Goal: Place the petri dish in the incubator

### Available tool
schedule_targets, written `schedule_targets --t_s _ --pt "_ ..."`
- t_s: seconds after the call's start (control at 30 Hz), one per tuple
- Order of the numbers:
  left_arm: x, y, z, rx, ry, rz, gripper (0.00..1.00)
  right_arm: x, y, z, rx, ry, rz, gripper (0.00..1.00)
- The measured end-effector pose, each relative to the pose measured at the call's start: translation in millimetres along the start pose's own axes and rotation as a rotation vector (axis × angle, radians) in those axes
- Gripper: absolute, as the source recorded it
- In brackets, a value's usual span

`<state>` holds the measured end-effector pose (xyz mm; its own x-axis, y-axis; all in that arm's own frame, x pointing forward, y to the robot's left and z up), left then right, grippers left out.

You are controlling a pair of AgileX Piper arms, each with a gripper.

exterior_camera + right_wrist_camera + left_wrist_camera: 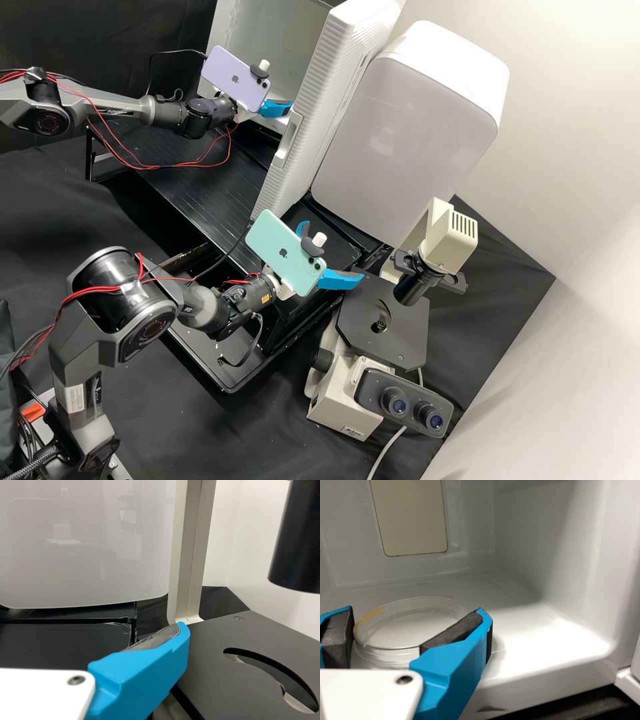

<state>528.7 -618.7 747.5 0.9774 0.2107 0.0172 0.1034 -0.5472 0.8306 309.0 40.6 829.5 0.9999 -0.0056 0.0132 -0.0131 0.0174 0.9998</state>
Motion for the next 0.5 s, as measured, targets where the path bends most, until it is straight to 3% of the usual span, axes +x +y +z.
schedule_targets --t_s 0.17,0.37,0.5 --pt "-5.7 2.7 -1.8 0.009 -0.009 -0.012 1.00 0.0 0.0 0.0 0.000 0.000 0.000 1.00" --pt "-17.4 6.7 -6.3 0.069 -0.032 -0.006 1.00 0.0 0.0 0.0 0.000 0.000 0.000 1.00" --pt "-24.5 2.5 -10.4 0.065 -0.039 -0.005 1.00 0.0 0.0 0.0 0.000 0.000 0.000 1.00"
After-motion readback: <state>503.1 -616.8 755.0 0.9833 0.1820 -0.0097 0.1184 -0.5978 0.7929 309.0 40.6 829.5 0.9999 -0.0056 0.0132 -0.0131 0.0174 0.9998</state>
